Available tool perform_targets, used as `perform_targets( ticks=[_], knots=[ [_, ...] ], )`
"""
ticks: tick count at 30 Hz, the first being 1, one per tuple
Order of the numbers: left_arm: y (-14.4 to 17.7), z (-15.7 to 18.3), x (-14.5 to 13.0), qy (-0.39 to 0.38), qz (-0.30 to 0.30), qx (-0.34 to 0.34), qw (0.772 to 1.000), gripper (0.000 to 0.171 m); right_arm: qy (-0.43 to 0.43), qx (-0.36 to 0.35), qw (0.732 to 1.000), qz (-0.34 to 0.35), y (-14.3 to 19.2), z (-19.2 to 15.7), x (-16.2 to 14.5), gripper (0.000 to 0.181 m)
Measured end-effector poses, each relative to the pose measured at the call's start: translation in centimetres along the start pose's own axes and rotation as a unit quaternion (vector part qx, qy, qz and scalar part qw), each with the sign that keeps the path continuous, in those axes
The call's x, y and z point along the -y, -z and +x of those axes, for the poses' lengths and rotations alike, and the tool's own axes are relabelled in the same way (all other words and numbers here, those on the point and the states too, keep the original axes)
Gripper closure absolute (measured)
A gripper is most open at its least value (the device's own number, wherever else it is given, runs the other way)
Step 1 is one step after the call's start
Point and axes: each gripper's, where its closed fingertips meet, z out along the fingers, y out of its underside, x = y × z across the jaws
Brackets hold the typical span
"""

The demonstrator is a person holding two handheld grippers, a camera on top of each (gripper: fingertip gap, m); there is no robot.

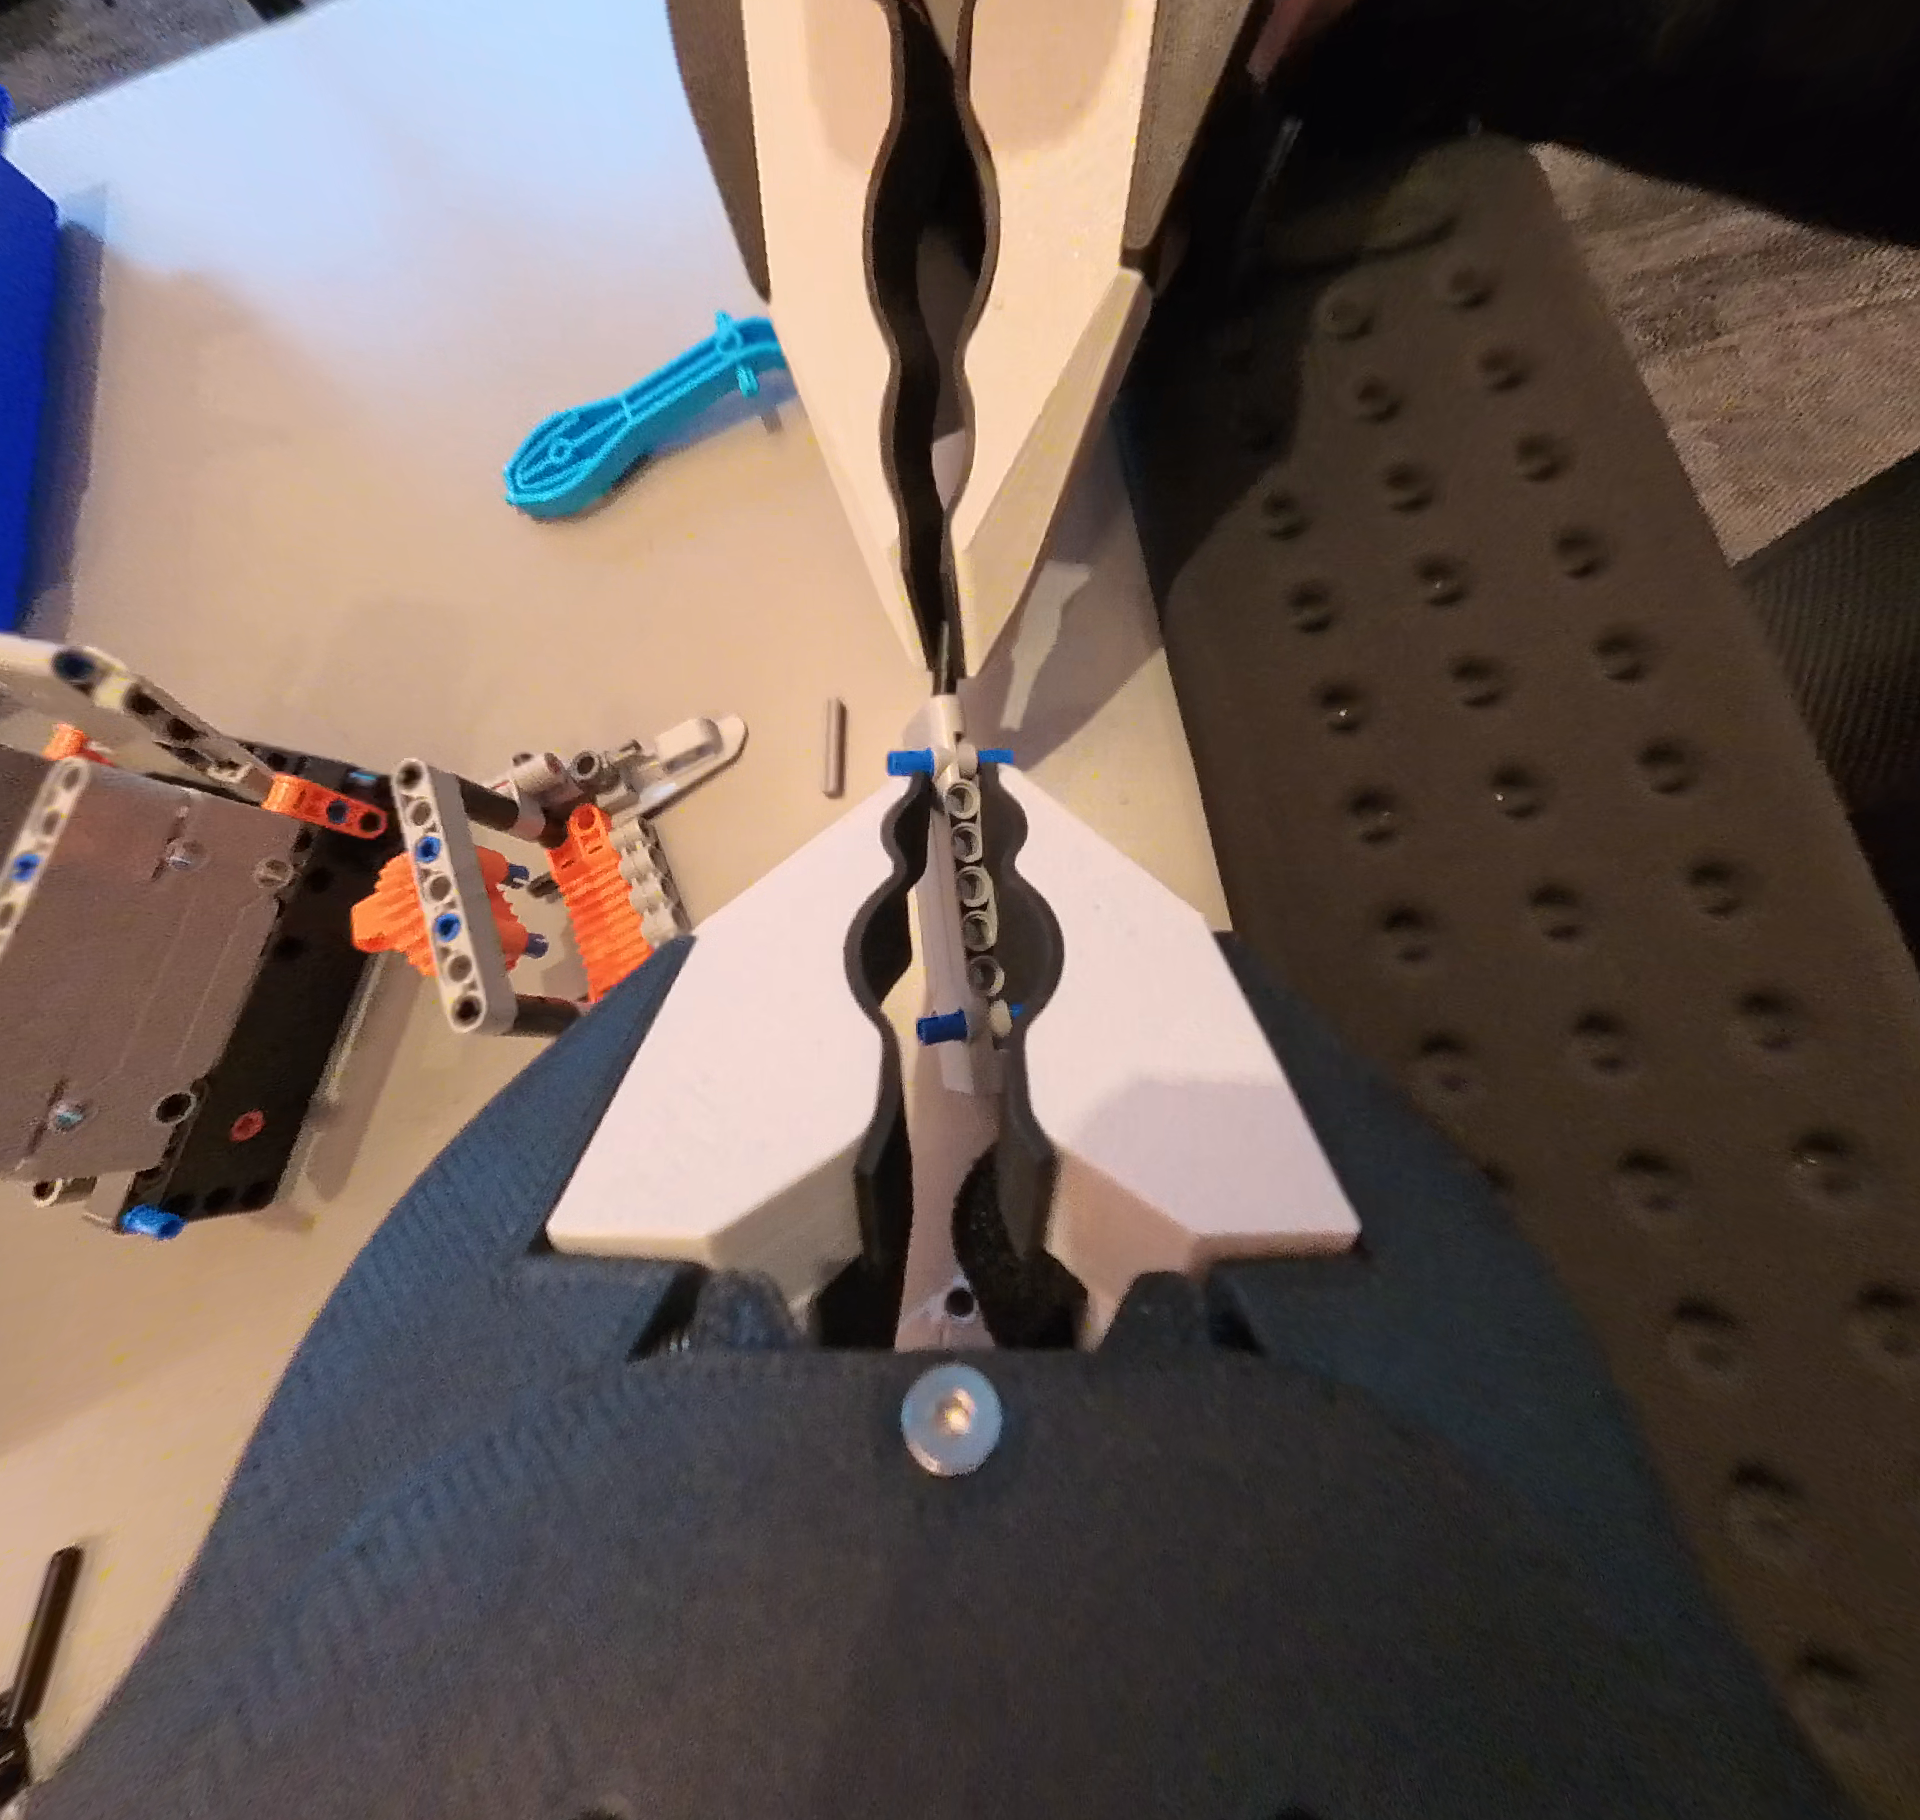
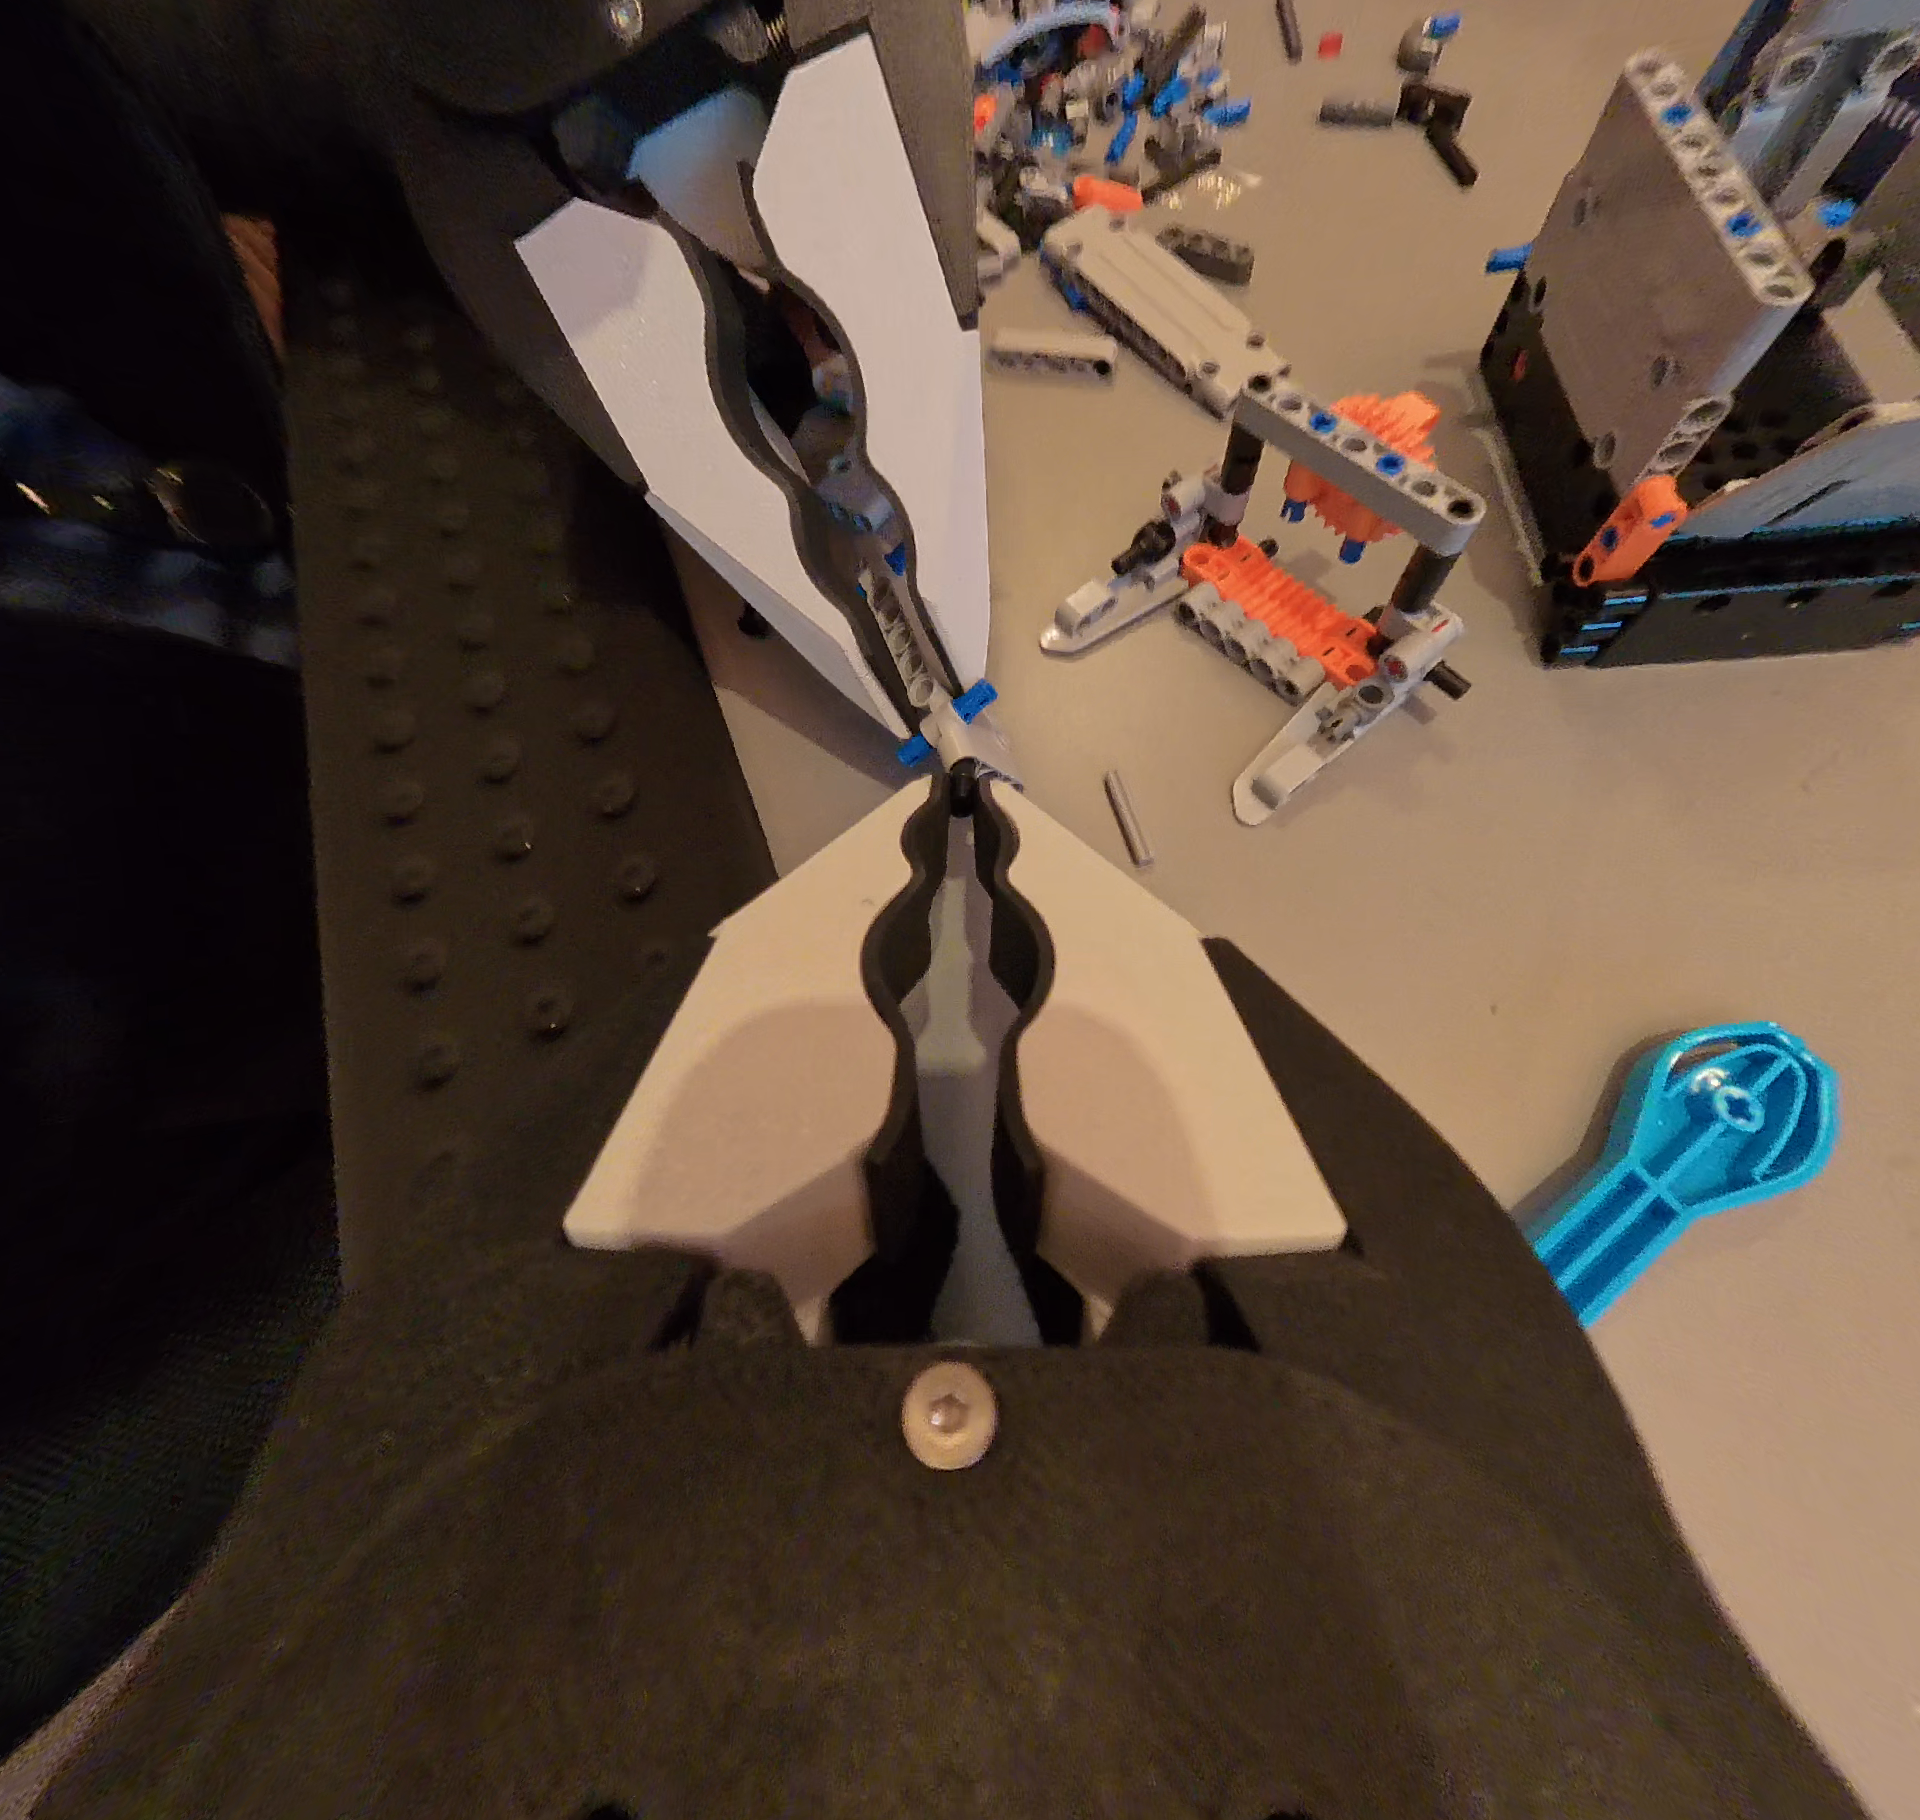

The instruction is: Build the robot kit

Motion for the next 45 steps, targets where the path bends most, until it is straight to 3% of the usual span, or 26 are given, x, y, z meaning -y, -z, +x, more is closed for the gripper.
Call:
perform_targets(
  ticks=[13,32,39,45],
  knots=[
    [1.4,0.1,1.8,0.003,0.063,0.002,0.998,0.165,0.004,0.055,0.995,0.079,1.3,-0.9,1.7,0.179],
    [2.9,0.0,3.7,0.04,0.131,-0.015,0.99,0.165,0.009,0.075,0.985,0.156,2.7,-1.5,3.9,0.179],
    [2.5,0.0,3.1,0.054,0.119,-0.029,0.991,0.165,0.005,0.07,0.988,0.14,2.3,-1.3,3.4,0.179],
    [3.3,-0.1,4.2,0.079,0.155,-0.043,0.984,0.165,0.009,0.074,0.981,0.177,3.2,-1.5,4.5,0.179]
  ],
)
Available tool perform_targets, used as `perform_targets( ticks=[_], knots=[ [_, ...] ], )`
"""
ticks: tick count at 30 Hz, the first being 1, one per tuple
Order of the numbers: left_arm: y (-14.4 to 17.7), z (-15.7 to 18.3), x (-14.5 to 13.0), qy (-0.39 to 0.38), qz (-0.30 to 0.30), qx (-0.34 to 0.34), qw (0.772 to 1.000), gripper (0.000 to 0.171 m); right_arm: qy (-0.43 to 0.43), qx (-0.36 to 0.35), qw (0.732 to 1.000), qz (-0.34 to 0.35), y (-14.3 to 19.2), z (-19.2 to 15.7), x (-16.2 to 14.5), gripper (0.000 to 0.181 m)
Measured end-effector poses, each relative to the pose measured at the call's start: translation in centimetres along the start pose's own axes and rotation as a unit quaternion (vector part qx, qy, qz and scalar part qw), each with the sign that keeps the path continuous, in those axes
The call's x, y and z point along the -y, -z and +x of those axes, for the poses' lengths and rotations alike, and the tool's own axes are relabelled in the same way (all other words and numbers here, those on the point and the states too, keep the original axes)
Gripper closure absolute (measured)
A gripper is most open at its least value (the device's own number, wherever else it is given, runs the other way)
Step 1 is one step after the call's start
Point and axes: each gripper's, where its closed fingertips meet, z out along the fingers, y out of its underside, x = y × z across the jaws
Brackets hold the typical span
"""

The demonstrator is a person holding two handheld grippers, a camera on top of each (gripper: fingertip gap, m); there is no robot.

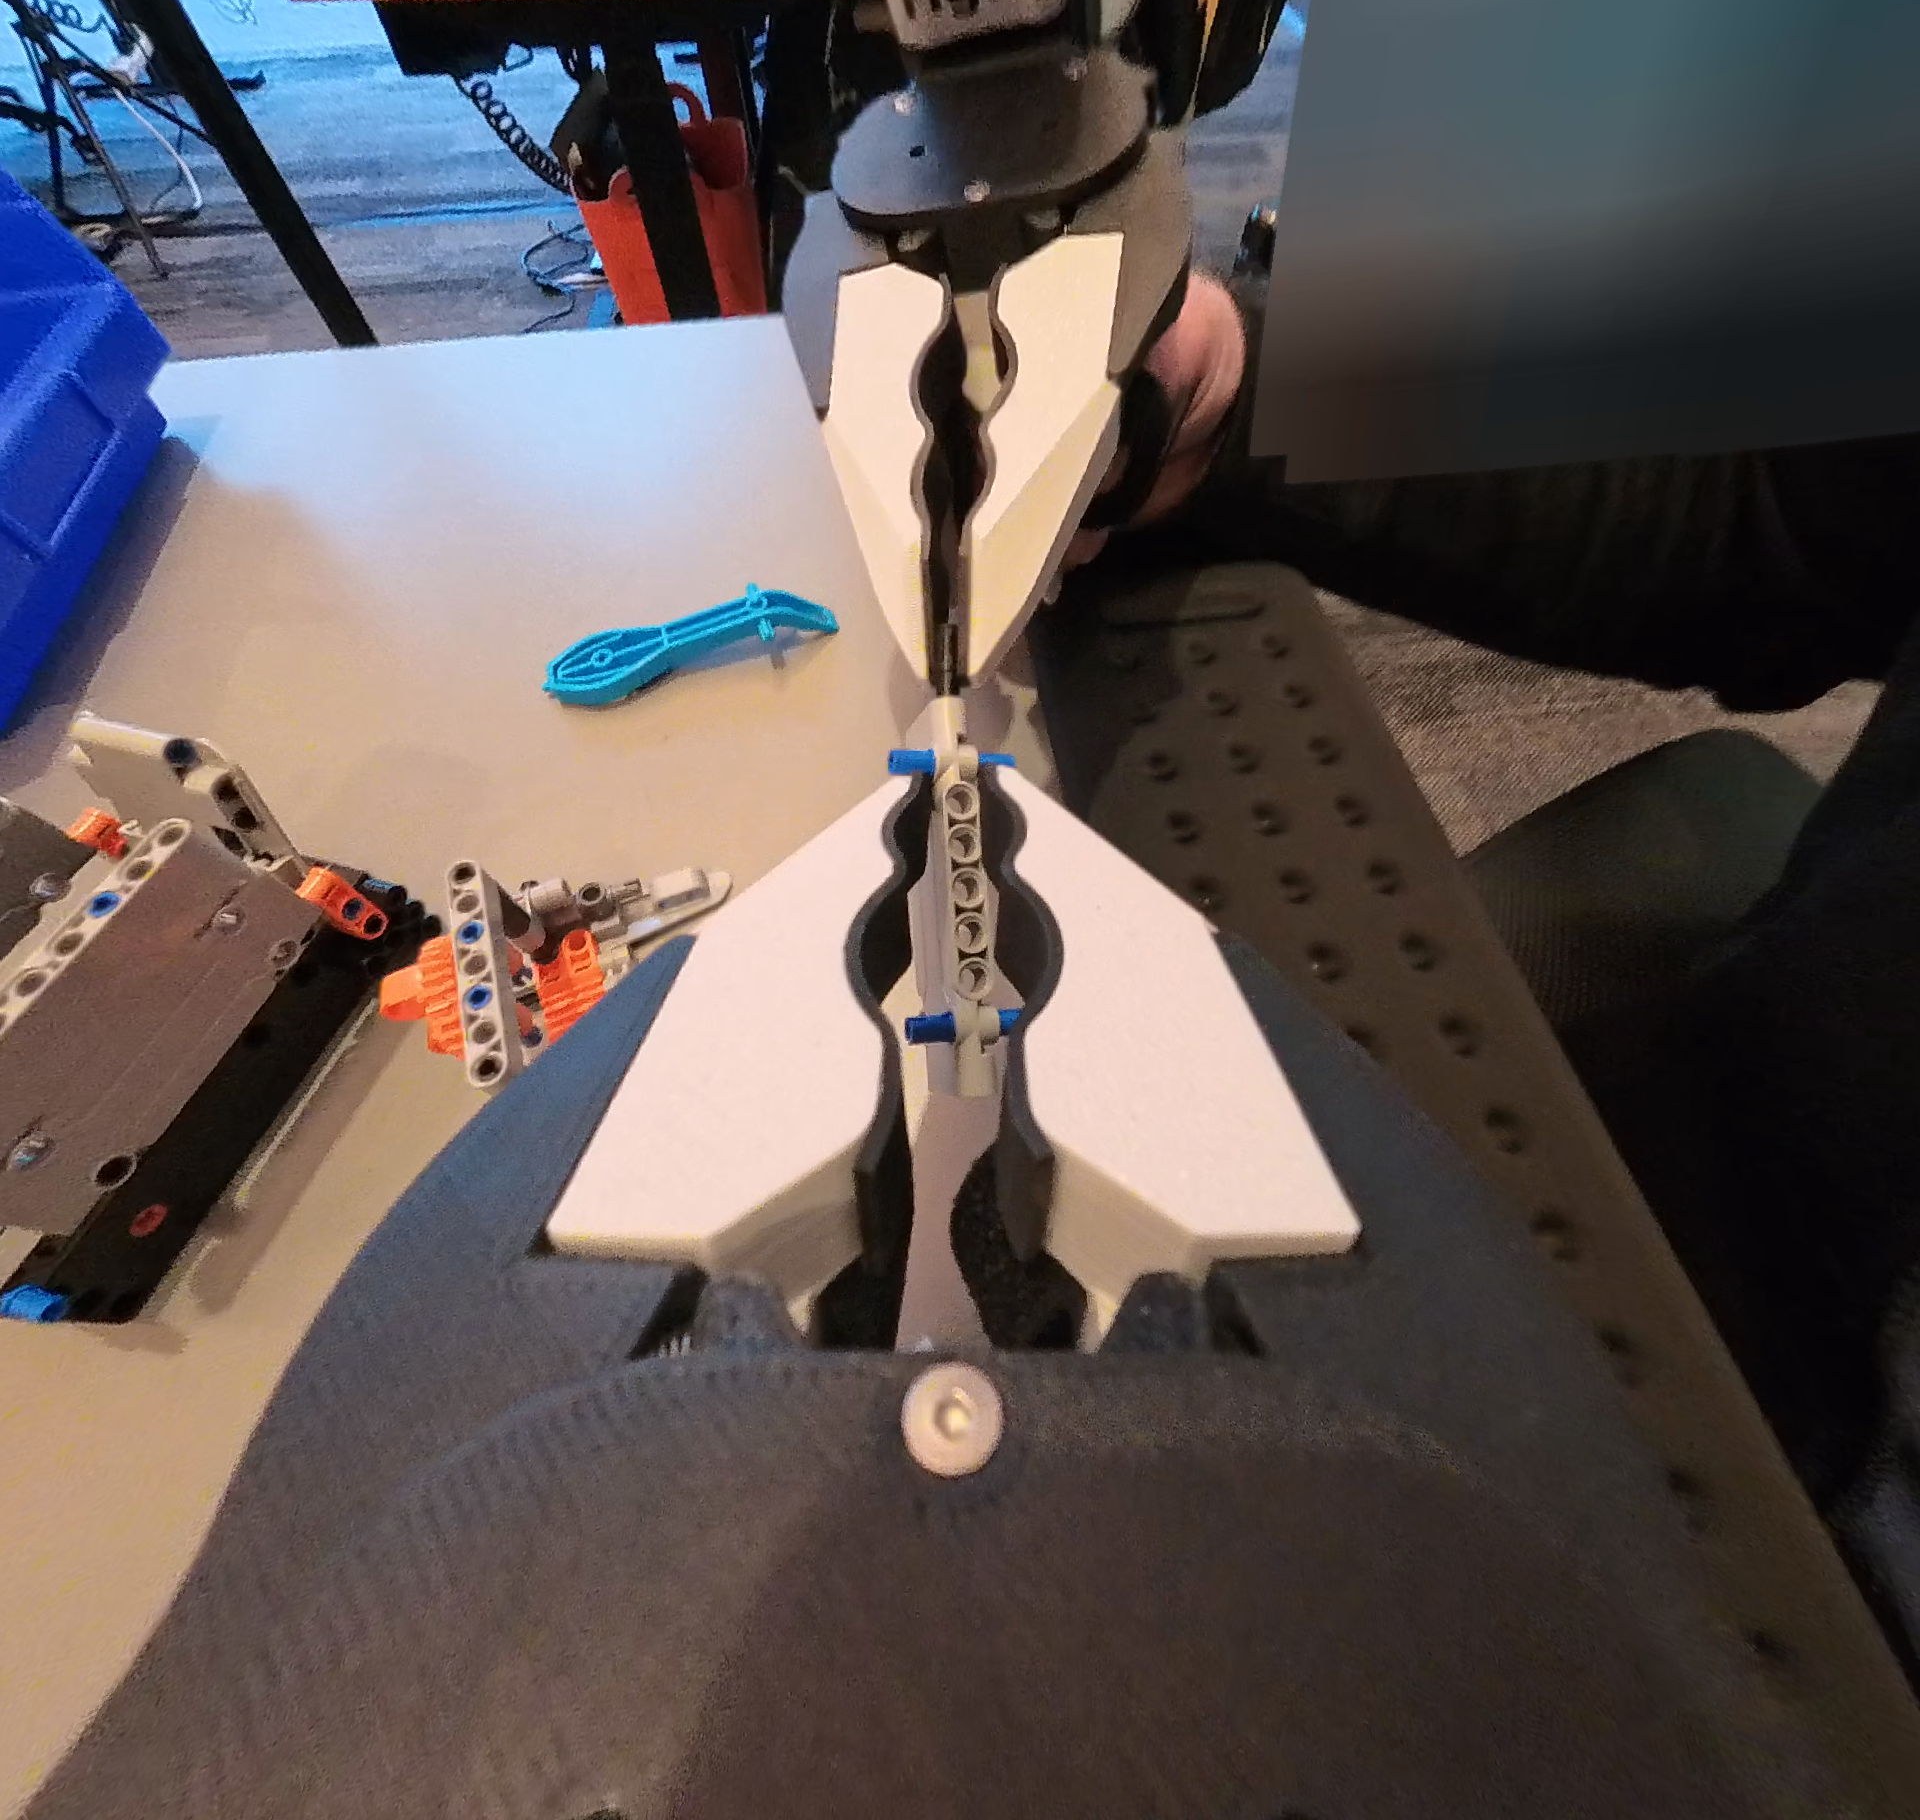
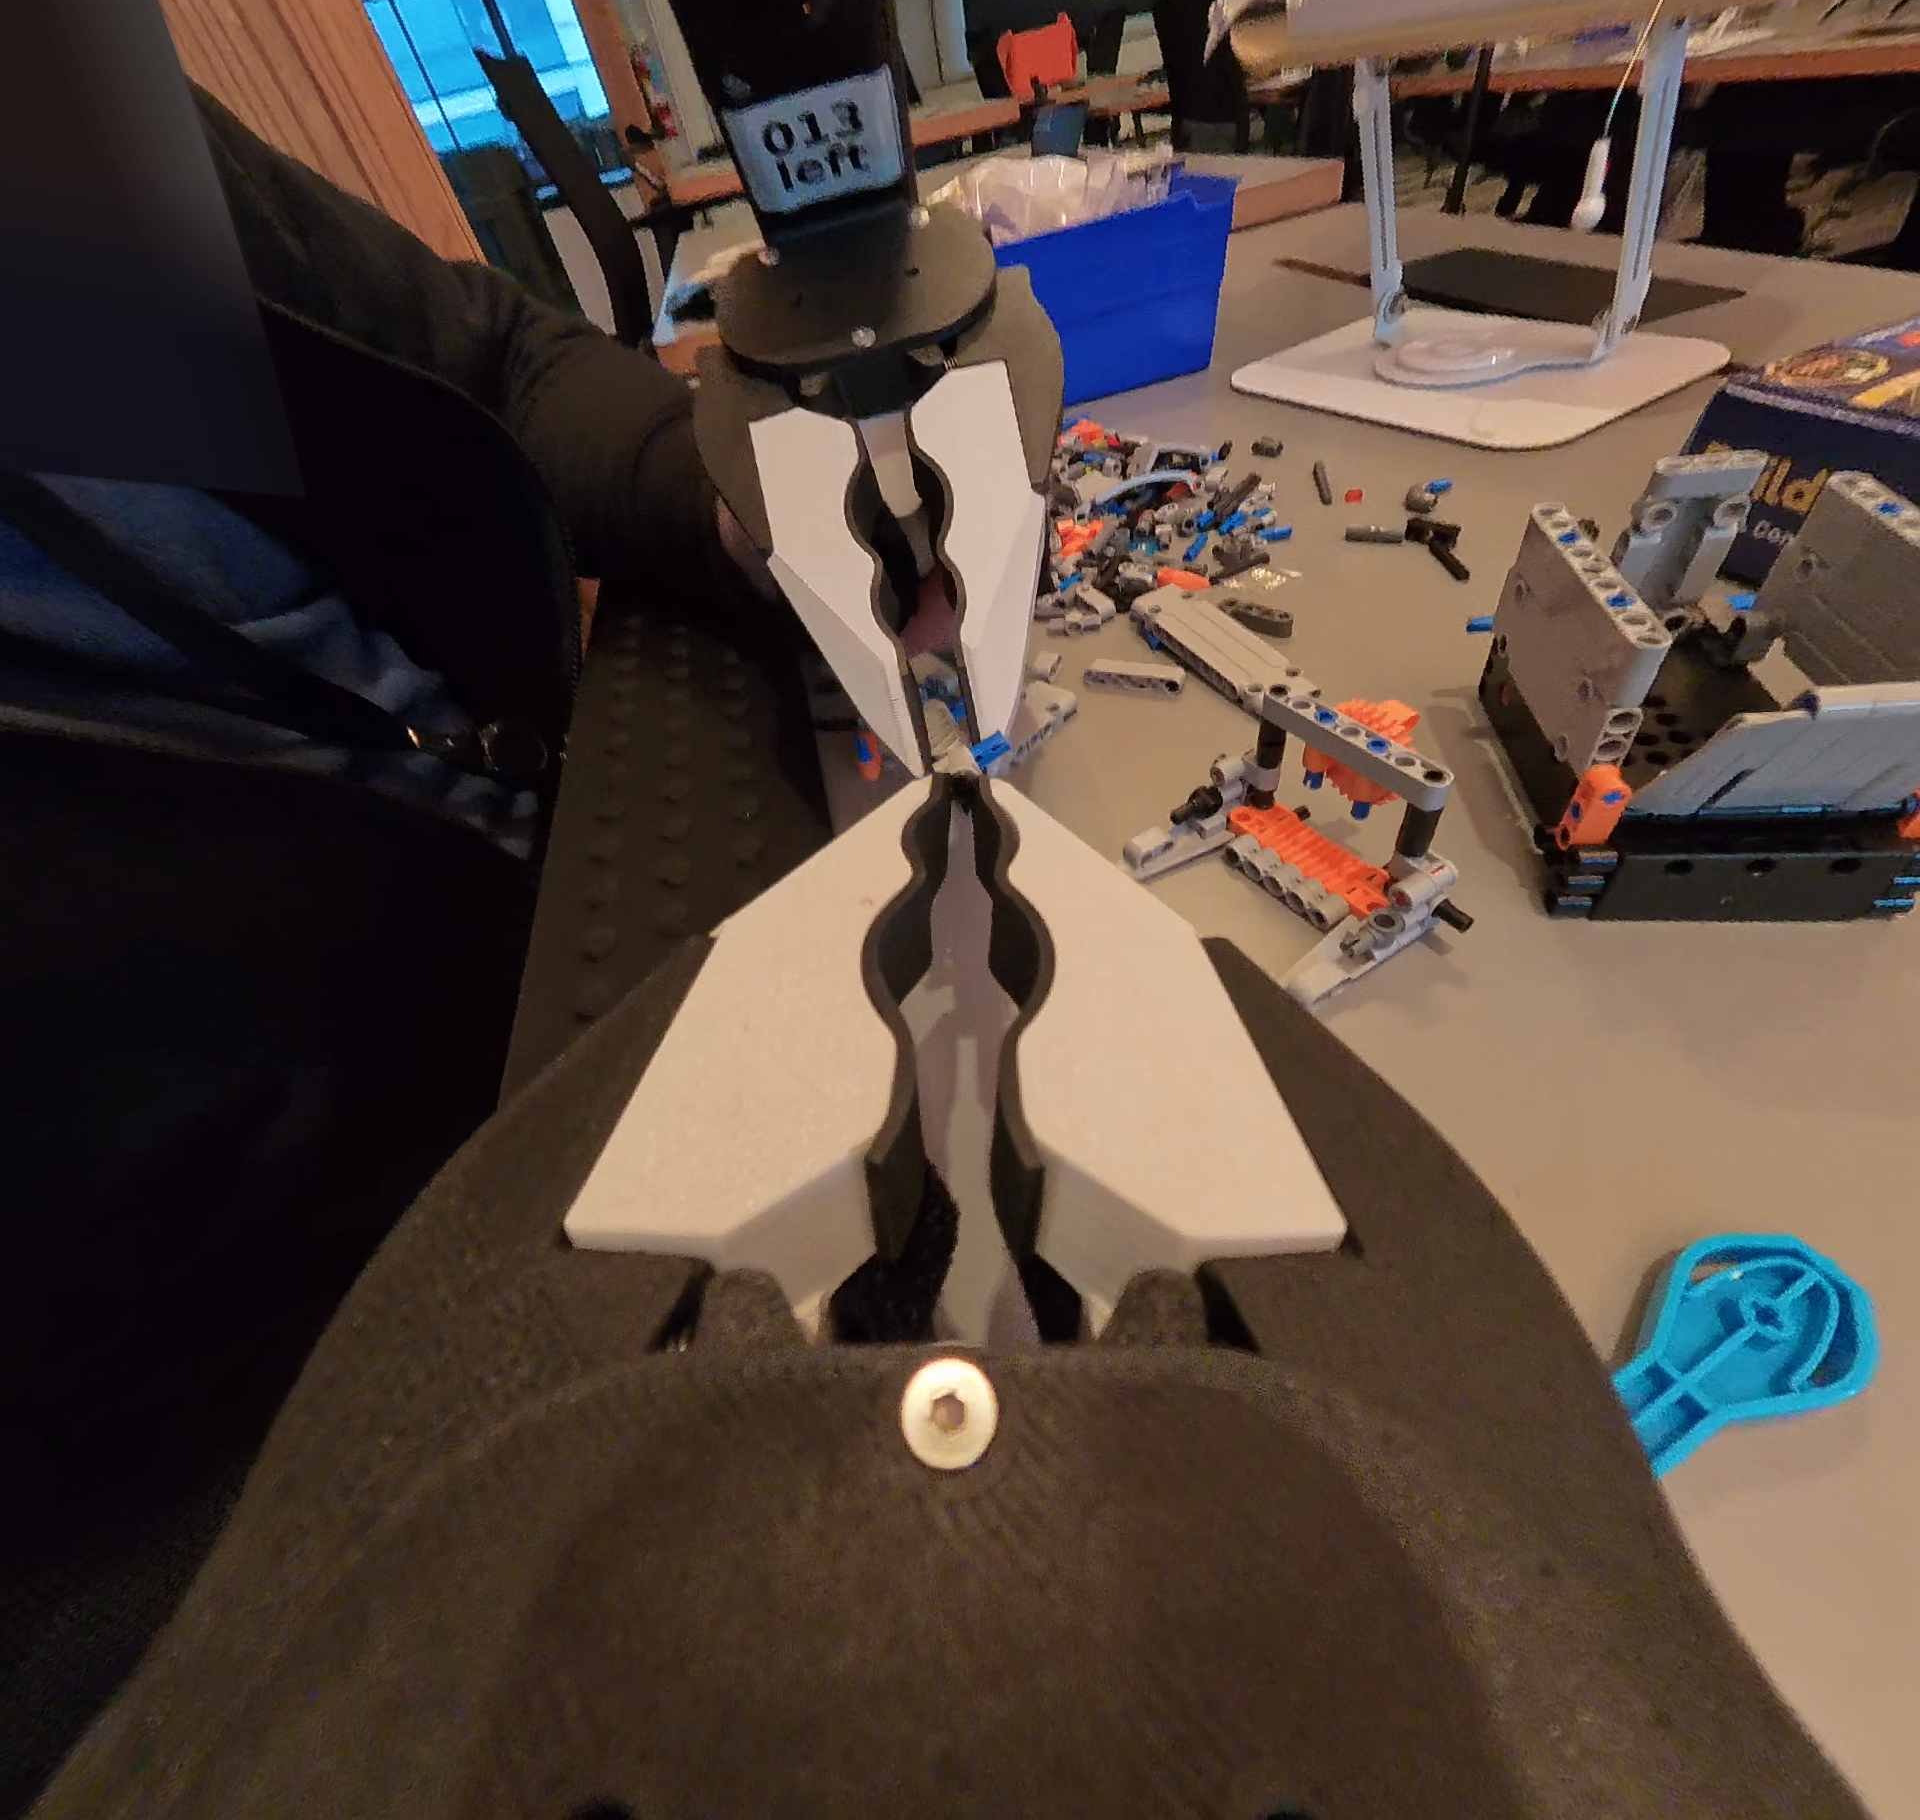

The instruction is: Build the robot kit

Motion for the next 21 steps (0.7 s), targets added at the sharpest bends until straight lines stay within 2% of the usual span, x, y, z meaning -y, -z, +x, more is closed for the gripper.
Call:
perform_targets(
  ticks=[5,14,21],
  knots=[
    [0.7,0.2,1.5,0.037,0.048,-0.025,0.998,0.164,0.013,0.0,0.999,0.044,0.2,-0.4,1.7,0.179],
    [1.0,0.2,2.1,0.065,0.071,-0.046,0.994,0.165,0.022,-0.002,0.998,0.059,0.3,-0.5,2.3,0.18],
    [1.8,0.5,3.4,0.093,0.116,-0.078,0.986,0.165,0.013,0.014,0.994,0.105,0.4,-1.1,3.8,0.179]
  ],
)
